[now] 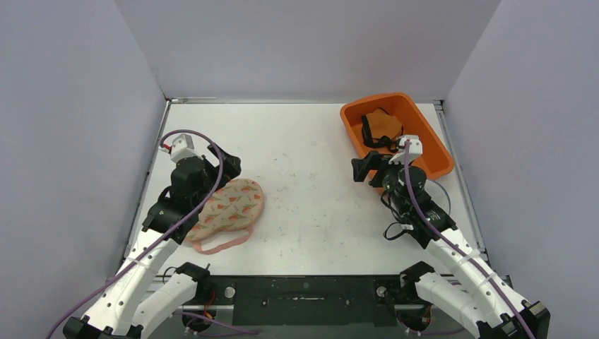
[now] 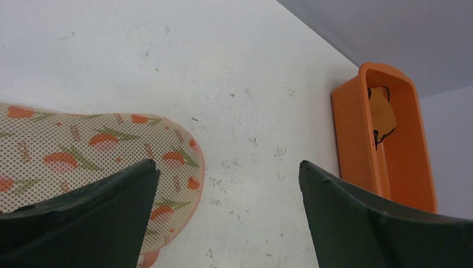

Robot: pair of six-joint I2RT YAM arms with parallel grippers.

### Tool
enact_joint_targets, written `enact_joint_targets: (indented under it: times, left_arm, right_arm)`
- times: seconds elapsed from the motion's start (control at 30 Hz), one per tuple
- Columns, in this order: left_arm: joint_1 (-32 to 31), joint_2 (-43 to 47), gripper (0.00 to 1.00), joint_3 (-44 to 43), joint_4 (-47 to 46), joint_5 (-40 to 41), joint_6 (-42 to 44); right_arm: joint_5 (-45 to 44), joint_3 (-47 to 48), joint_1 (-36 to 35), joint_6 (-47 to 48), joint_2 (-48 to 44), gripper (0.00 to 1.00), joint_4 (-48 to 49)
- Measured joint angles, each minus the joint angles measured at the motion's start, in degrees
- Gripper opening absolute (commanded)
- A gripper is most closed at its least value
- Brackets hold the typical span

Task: Unzip the laundry bag and remove the bra
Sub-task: Pick up the laundry bag at the center of the board.

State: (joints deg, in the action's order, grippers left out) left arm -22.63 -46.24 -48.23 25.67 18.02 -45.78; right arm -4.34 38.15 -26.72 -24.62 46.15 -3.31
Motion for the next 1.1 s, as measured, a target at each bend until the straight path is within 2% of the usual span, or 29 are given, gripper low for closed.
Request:
enact_joint_targets:
  times: [0.27,0.6,0.67,0.83,1.1]
  left_arm:
    - [0.0,2.3,0.96,2.2,-0.1,-0.5,1.0]
    - [0.0,7.4,0.96,6.0,-0.2,-5.8,6.8]
    - [0.0,7.8,0.96,6.8,0.1,-6.6,7.3]
    - [0.0,10.0,0.96,8.5,1.2,-6.8,7.0]
    - [0.0,14.3,0.97,11.0,3.8,-5.3,5.5]
  right_arm:
    - [-3.6,-1.0,0.0,-3.1,-0.4,0.9,-0.1]
    - [4.5,0.2,-1.2,-1.7,5.4,0.93,-0.6]
    - [5.0,0.2,-4.4,-2.0,7.3,0.93,0.7]
    - [5.7,-0.4,-17.6,-5.6,17.6,0.95,6.9]
    - [7.7,0.7,-26.4,-16.4,40.3,1.0,19.6]
